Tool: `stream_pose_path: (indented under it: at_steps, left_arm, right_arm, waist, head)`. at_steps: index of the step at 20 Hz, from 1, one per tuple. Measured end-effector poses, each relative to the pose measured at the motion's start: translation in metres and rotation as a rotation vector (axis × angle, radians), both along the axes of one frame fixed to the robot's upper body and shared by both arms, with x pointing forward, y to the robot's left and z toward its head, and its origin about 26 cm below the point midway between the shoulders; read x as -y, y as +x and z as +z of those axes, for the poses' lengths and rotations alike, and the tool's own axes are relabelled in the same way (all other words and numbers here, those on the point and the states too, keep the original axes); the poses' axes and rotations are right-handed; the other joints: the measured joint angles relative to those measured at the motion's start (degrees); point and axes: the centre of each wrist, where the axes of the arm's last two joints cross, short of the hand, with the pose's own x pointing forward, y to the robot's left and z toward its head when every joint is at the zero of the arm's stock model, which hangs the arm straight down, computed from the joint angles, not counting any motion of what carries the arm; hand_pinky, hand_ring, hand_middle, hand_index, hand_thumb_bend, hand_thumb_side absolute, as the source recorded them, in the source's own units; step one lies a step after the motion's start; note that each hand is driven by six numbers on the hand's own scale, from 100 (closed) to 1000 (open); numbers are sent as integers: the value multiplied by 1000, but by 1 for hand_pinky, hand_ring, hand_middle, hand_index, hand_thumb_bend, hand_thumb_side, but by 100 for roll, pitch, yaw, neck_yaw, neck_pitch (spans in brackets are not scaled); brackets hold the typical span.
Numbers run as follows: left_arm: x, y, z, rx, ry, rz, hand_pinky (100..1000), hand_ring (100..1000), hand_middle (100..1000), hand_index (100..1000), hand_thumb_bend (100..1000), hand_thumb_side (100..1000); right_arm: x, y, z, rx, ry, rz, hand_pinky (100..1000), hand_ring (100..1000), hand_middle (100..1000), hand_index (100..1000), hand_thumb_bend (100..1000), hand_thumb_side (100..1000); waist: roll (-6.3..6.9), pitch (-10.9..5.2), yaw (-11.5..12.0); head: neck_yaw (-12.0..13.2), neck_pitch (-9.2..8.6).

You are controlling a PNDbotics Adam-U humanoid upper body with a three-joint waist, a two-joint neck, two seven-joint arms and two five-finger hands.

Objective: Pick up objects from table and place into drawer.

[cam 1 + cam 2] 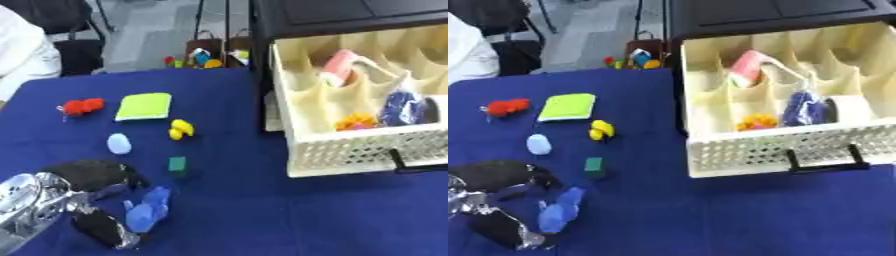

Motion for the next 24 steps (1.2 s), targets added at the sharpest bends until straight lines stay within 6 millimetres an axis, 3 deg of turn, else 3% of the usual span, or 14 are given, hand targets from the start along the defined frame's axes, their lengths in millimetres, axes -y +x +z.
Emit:
stream_pose_path:
  at_steps: [14,24]
  left_arm:
    - [7,-2,-11,36,49,5,701,803,755,905,504,670]
    - [7,12,-21,44,62,53,705,804,757,899,478,699]
  right_arm:
    - [0,0,0,0,3,4,586,630,613,767,100,1000]
    - [0,0,0,0,5,7,587,631,612,767,100,1000]
  waist:
    - [-13,62,-33]
    - [-28,89,-48]
  head:
    - [36,-88]
    - [51,-108]
